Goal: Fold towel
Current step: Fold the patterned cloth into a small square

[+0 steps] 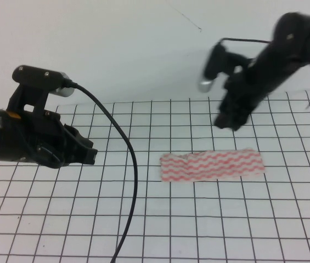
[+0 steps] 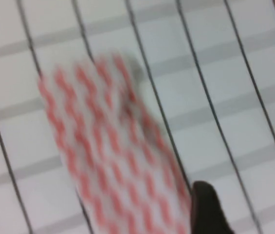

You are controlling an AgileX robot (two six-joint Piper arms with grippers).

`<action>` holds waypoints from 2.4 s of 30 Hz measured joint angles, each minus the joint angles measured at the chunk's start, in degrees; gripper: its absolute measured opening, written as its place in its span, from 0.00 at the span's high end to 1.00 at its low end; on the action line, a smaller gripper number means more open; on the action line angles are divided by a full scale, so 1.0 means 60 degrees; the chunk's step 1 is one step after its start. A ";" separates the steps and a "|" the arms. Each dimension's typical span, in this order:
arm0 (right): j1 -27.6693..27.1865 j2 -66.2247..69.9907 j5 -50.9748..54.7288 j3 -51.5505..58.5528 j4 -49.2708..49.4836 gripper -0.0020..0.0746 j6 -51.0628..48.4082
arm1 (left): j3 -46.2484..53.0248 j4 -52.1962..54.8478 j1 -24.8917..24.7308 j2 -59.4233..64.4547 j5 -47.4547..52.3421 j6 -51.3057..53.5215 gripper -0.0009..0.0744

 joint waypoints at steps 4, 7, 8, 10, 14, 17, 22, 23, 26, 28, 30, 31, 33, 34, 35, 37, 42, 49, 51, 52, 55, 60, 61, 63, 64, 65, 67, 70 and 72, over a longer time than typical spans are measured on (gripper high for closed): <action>-0.0909 0.0189 0.1310 0.0017 -0.0001 0.60 0.0660 | 0.0000 -0.0158 0.0000 0.0000 0.0000 0.0087 0.99; -0.1123 0.0458 0.1468 0.0206 -0.0041 0.62 0.1088 | 0.0000 -0.0330 0.0000 0.0000 0.0000 0.0319 0.99; -0.1140 0.0539 0.1412 0.0250 -0.0041 0.62 0.1384 | 0.0000 -0.0383 0.0000 0.0000 0.0019 0.0305 0.99; -0.1181 0.0675 0.1468 0.0291 -0.0117 0.62 0.2427 | 0.0000 -0.0398 0.0000 0.0000 0.0019 0.0305 0.99; -0.1315 0.0752 0.1850 0.0291 -0.0623 0.62 0.4451 | 0.0000 -0.0429 0.0000 0.0000 0.0019 0.0340 0.99; -0.1591 0.0774 0.2195 0.0291 -0.0637 0.62 0.5557 | 0.0000 -0.0470 0.0000 0.0000 0.0019 0.0340 0.99; -0.1824 0.0857 0.2379 0.0540 0.0063 0.63 0.5807 | 0.0000 -0.0661 0.0000 0.0000 0.0019 0.0503 0.99; -0.1824 0.0857 0.2349 0.0611 0.0129 0.63 0.5807 | 0.0000 -0.0661 0.0000 0.0000 0.0019 0.0503 0.99; -0.1824 0.0899 0.2302 0.0656 0.0138 0.63 0.5807 | 0.0000 -0.0661 0.0000 0.0000 0.0019 0.0521 0.99; -0.1824 0.0994 0.2260 0.0672 0.0138 0.63 0.5807 | 0.0000 -0.0661 0.0000 0.0000 0.0034 0.0521 0.99; -0.1824 0.1144 0.2191 0.0672 0.0068 0.63 0.5888 | 0.0000 -0.0661 0.0000 0.0000 0.0080 0.0539 0.99; -0.1824 0.1222 0.2153 0.0672 0.0048 0.62 0.5908 | 0.0000 -0.0661 0.0000 0.0000 0.0100 0.0539 0.99; -0.1824 0.1334 0.2090 0.0672 0.0048 0.60 0.5929 | 0.0000 -0.0661 0.0000 0.0000 0.0127 0.0579 0.99; -0.1824 0.1407 0.2019 0.0672 0.0071 0.58 0.5930 | 0.0000 -0.0661 0.0000 0.0000 0.0127 0.0579 0.99; -0.1824 0.1428 0.1952 0.0672 0.0113 0.56 0.5980 | 0.0000 -0.0661 0.0000 0.0000 0.0127 0.0579 0.99; -0.1824 0.1470 0.1908 0.0672 0.0293 0.53 0.6034 | 0.0000 -0.0661 0.0000 0.0000 0.0132 0.0594 0.99; -0.1845 0.1510 0.1782 0.0672 0.0580 0.51 0.6049 | 0.0000 -0.0803 0.0000 0.0000 0.0171 0.0723 0.99; -0.1845 0.1549 0.1799 0.0672 0.1244 0.65 0.5674 | 0.0000 -0.0870 0.0000 0.0000 0.0191 0.0761 0.99; -0.1845 0.1549 0.1866 0.0672 0.1266 0.72 0.5640 | 0.0016 -0.0870 0.0000 0.0000 0.0191 0.0761 0.99; -0.1845 0.1549 0.1917 0.0672 0.1266 0.76 0.5635 | 0.0016 -0.0870 0.0000 0.0000 0.0191 0.0761 0.99; -0.1845 0.1549 0.2126 0.0672 0.1266 0.86 0.5601 | 0.0016 -0.0870 0.0000 0.0000 0.0191 0.0761 0.99; -0.1845 0.1258 0.2174 0.0672 0.1221 0.92 0.5601 | 0.0016 -0.0870 0.0000 0.0000 0.0210 0.0820 0.99; -0.1845 0.1109 0.2174 0.0672 0.1221 0.92 0.5592 | 0.0016 -0.0886 0.0000 0.0000 0.0210 0.0820 0.99; -0.1845 0.0889 0.2189 0.0653 0.1322 0.92 0.5576 | 0.0016 -0.0958 0.0000 0.0000 0.0229 0.0820 0.99; -0.1845 0.0822 0.2216 0.0633 0.1401 0.92 0.5569 | 0.0016 -0.0985 0.0000 0.0000 0.0229 0.0820 0.99; -0.1845 0.0796 0.2396 0.0602 0.1428 0.92 0.5569 | 0.0016 -0.1008 0.0000 0.0000 0.0229 0.0820 0.99; -0.1827 0.0796 0.2731 0.0534 0.1596 0.92 0.5569 | 0.0016 -0.1027 0.0000 0.0000 0.0245 0.0820 0.99; -0.1635 0.0813 0.2769 0.0534 0.1595 0.92 0.5554 | 0.0016 -0.1048 0.0000 0.0000 0.0264 0.0820 0.99; -0.1440 0.0813 0.2563 0.0526 0.1595 0.92 0.5511 | 0.0016 -0.1115 0.0000 0.0000 0.0304 0.0820 0.99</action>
